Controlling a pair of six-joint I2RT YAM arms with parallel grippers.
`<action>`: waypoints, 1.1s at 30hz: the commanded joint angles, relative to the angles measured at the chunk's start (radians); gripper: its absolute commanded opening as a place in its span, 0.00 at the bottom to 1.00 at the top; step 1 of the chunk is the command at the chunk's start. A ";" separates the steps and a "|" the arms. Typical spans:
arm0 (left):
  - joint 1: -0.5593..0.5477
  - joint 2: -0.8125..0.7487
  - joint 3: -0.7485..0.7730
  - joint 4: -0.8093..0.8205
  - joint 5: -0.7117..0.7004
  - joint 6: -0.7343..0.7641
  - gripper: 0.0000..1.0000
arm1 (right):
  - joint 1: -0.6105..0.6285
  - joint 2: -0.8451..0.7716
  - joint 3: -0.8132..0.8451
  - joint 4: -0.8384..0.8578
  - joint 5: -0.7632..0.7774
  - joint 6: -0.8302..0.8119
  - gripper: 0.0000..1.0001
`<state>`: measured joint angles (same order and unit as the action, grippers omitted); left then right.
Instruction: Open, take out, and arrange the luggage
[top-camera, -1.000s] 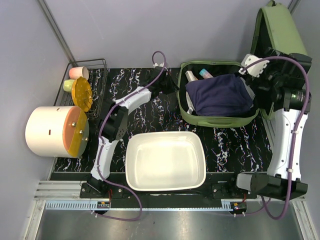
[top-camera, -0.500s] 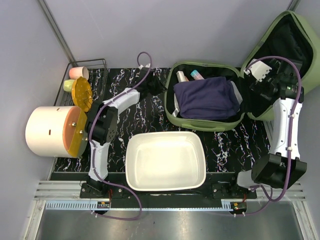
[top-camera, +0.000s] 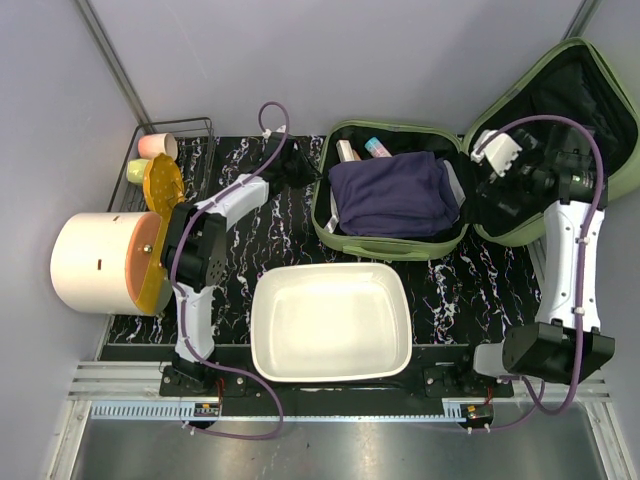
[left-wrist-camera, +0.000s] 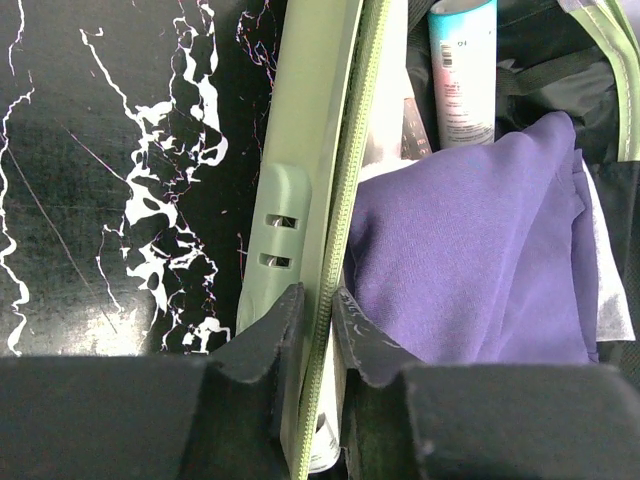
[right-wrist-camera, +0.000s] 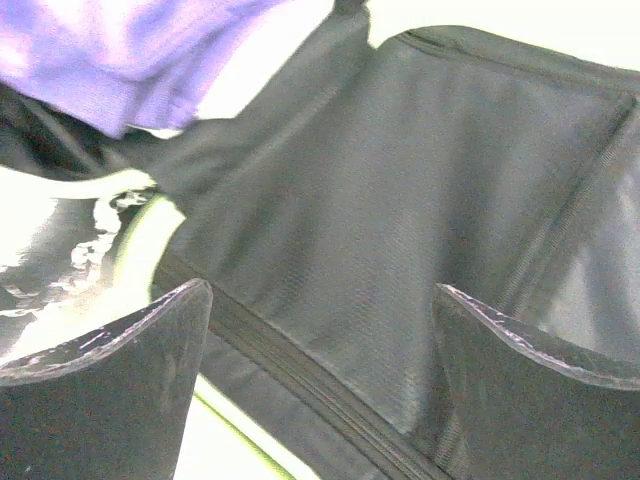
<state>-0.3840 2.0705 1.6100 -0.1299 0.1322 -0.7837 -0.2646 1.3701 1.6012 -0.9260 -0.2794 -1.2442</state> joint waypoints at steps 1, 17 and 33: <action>-0.007 0.005 0.024 -0.010 -0.016 0.006 0.16 | 0.115 -0.060 -0.004 -0.204 -0.139 0.014 1.00; -0.058 0.028 0.005 -0.016 -0.005 -0.009 0.04 | 0.258 -0.076 -0.331 -0.286 -0.188 -0.026 0.91; -0.075 -0.001 -0.074 -0.024 0.056 0.041 0.00 | 0.196 0.138 -0.387 0.158 0.106 0.038 0.00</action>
<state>-0.4072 2.0636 1.5879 -0.1020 0.1051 -0.7528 -0.0208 1.4315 1.1152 -0.8860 -0.2356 -1.2446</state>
